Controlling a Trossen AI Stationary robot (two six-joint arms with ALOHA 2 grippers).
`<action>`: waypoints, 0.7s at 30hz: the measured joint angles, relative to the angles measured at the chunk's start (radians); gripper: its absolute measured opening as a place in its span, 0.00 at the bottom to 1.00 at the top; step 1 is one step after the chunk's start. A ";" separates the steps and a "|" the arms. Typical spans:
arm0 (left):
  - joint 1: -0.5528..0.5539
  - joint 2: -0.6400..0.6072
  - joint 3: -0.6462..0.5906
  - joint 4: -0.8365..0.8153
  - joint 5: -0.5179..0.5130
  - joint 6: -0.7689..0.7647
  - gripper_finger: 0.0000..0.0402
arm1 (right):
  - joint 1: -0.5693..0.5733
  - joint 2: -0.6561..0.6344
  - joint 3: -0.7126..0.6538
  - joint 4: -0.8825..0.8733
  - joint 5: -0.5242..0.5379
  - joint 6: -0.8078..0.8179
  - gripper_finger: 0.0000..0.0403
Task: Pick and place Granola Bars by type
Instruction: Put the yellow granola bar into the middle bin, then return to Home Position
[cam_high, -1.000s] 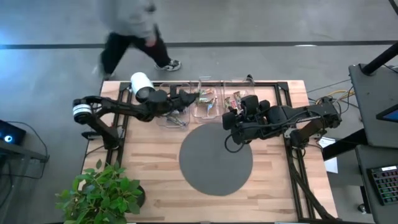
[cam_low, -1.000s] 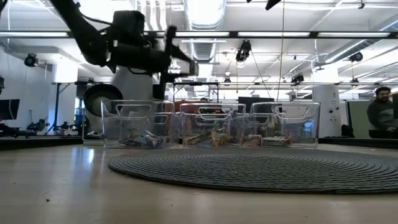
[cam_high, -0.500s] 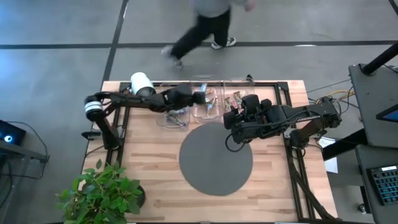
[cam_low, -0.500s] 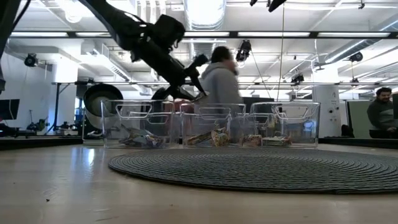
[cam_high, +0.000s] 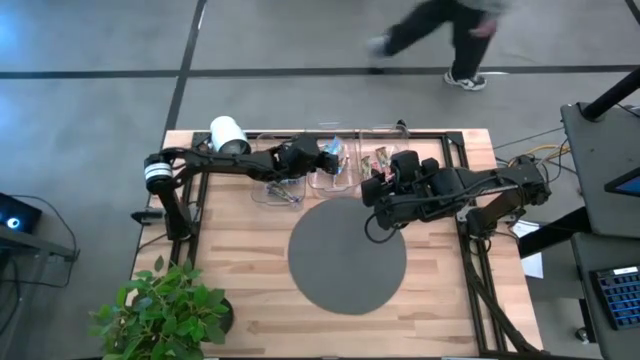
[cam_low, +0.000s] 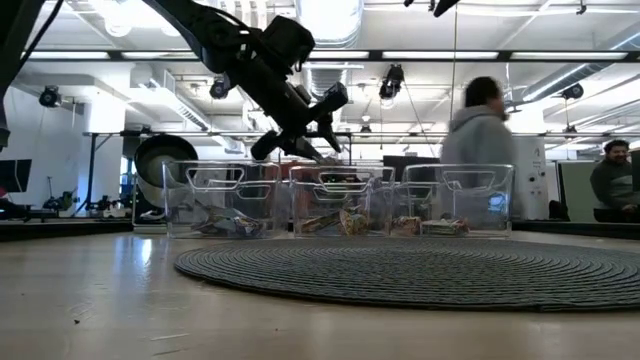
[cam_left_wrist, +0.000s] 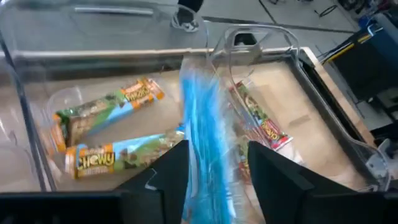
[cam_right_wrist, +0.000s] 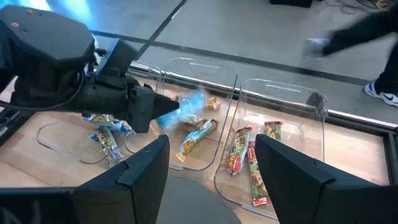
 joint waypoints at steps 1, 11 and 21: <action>0.000 0.000 0.000 -0.003 0.002 -0.010 0.38 | 0.000 -0.003 0.000 0.000 0.003 0.000 0.56; -0.006 -0.040 0.000 -0.027 0.124 -0.004 0.45 | 0.000 -0.024 0.000 0.000 0.042 -0.006 0.56; -0.065 -0.296 -0.007 -0.127 0.325 0.177 0.46 | -0.049 -0.086 0.000 0.000 -0.024 -0.074 0.56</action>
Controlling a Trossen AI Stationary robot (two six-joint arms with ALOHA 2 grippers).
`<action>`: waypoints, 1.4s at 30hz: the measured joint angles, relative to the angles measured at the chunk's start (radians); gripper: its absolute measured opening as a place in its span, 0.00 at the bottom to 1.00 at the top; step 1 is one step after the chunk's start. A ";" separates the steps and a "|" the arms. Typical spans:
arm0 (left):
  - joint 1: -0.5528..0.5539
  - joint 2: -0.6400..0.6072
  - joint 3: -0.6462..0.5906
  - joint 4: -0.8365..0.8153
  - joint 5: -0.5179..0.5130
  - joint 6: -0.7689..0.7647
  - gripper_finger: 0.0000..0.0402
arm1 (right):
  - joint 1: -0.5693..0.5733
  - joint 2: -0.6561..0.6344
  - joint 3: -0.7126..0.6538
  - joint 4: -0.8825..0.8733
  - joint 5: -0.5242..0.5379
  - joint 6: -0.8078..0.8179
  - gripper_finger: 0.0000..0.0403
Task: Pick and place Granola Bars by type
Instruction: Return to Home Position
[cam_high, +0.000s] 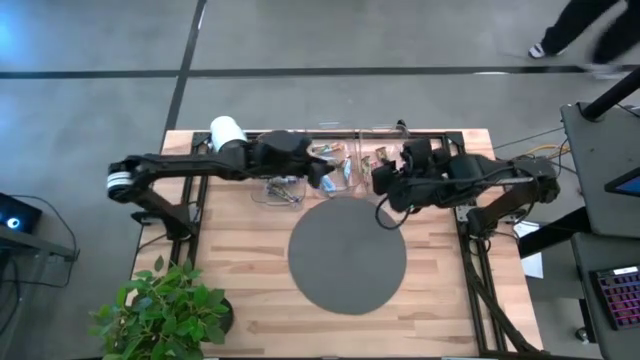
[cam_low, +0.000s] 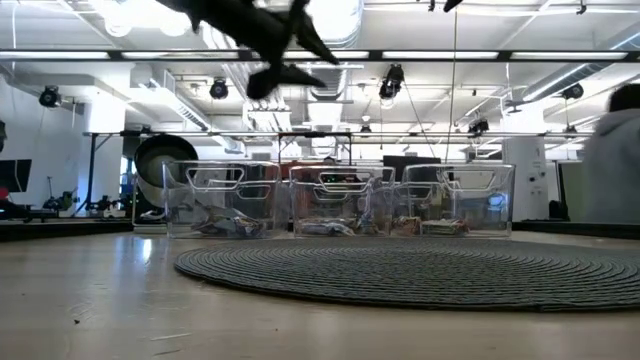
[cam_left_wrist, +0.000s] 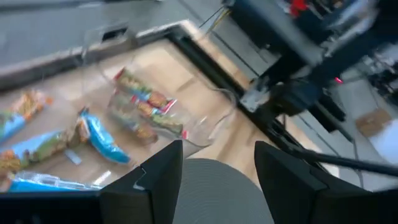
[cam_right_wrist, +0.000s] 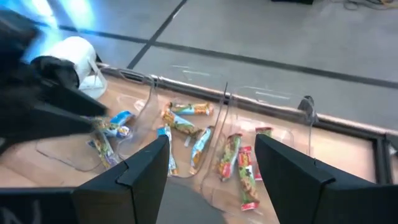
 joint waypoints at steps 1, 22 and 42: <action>-0.007 -0.029 0.000 -0.021 0.004 0.025 0.46 | -0.005 -0.010 0.000 0.002 -0.011 -0.029 0.56; -0.024 -0.734 -0.630 0.208 0.186 -0.094 0.46 | -0.030 -0.389 -0.683 0.779 -0.168 -0.471 0.56; -0.027 -1.361 -1.051 0.456 0.467 -0.165 0.46 | -0.104 -0.888 -1.401 1.784 -0.585 -0.705 0.56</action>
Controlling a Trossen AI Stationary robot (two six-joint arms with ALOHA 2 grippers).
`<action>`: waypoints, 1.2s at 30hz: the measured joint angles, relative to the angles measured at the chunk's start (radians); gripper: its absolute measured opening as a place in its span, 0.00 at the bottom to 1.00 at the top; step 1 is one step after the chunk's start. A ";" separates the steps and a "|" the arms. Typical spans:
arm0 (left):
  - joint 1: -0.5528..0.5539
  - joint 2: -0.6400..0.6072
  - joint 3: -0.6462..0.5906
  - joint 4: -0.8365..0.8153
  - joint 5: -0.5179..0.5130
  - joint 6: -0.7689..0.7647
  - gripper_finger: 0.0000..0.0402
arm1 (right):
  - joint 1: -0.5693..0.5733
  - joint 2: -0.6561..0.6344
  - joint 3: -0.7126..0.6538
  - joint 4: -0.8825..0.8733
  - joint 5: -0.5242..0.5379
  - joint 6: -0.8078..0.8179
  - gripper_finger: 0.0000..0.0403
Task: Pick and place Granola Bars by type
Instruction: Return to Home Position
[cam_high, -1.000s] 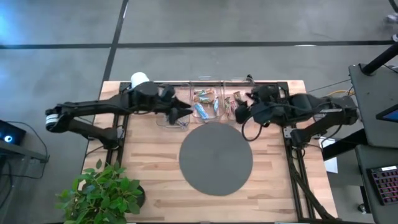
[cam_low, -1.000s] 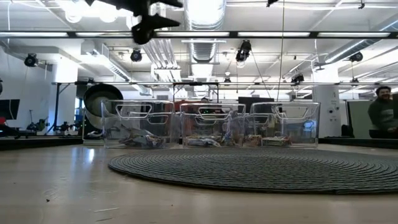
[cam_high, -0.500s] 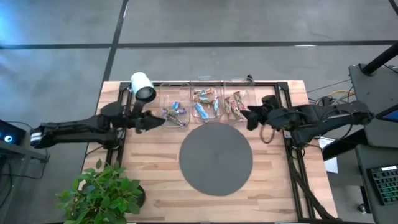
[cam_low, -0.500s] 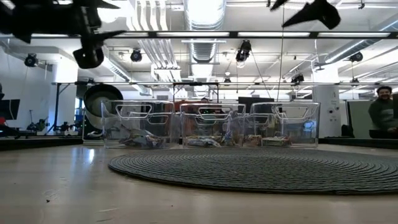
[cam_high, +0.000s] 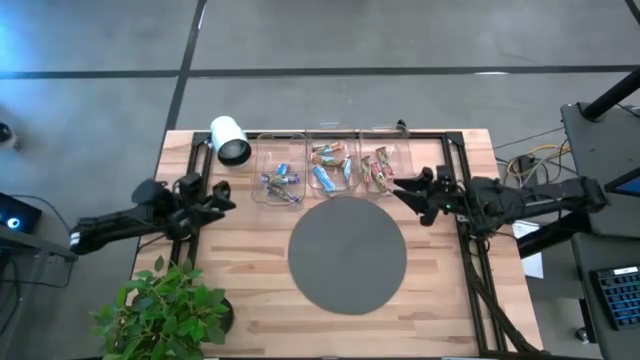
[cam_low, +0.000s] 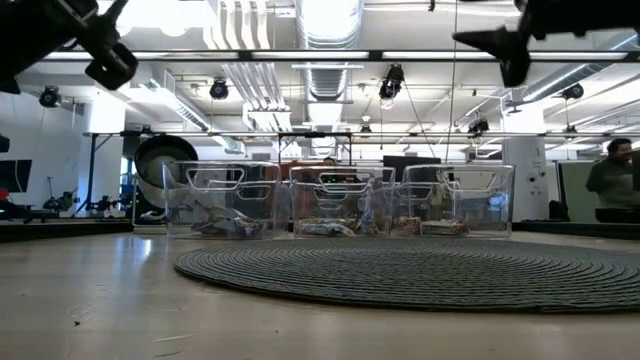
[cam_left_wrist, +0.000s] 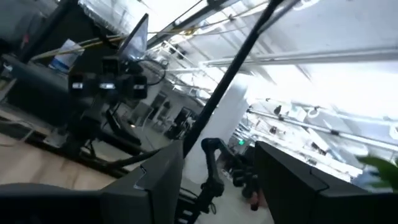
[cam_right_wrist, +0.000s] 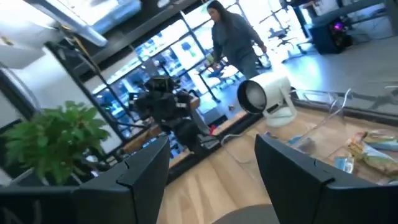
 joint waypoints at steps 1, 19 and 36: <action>0.000 -0.025 0.002 -0.045 0.003 0.022 0.46 | -0.005 -0.035 -0.032 0.002 -0.010 0.002 0.56; 0.010 -0.082 -0.038 -0.078 -0.025 0.284 0.46 | -0.019 -0.599 -0.363 0.076 -0.202 -0.139 0.56; 0.012 -0.083 -0.097 -0.047 -0.040 0.229 0.46 | -0.024 -0.586 -0.362 0.061 -0.152 -0.244 0.56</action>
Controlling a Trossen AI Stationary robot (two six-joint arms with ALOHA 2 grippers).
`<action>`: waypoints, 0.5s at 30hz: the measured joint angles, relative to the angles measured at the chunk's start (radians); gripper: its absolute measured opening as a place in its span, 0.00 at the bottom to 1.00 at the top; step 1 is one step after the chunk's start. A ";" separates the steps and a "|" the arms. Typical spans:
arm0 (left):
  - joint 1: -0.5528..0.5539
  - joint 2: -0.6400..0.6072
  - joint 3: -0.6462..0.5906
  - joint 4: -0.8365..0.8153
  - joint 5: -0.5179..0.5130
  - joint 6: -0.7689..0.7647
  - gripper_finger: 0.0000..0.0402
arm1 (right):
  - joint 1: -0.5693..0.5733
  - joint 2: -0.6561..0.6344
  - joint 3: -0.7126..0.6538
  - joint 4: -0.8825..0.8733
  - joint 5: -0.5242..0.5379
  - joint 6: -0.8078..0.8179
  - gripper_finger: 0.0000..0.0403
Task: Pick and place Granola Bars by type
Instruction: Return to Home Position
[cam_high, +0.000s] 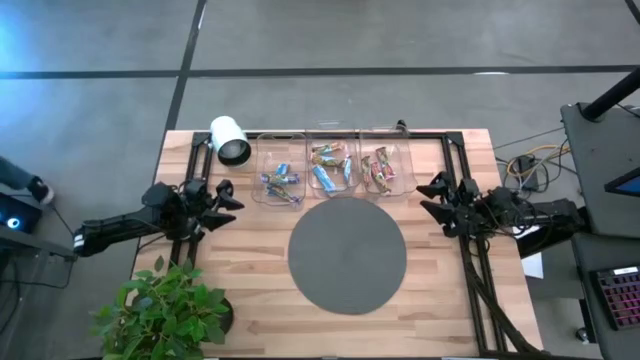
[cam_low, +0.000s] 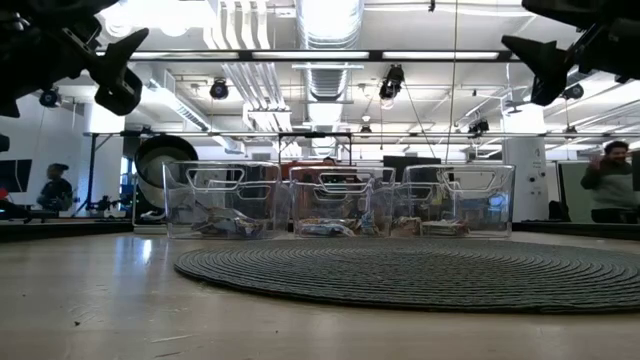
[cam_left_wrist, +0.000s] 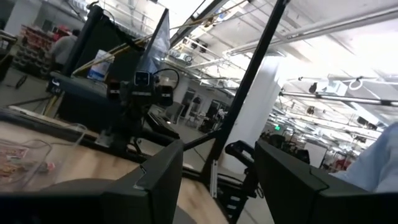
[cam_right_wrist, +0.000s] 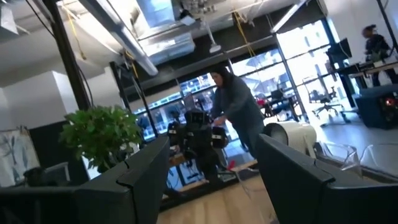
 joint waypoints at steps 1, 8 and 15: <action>0.000 0.000 0.000 0.001 0.000 -0.007 0.46 | 0.000 0.004 0.000 -0.002 0.000 0.001 0.56; 0.000 0.000 0.000 0.001 0.001 -0.013 0.46 | 0.000 0.019 0.000 -0.014 -0.001 0.003 0.56; 0.000 0.004 0.000 -0.004 0.001 -0.015 0.46 | 0.000 0.019 0.000 -0.014 -0.002 0.003 0.56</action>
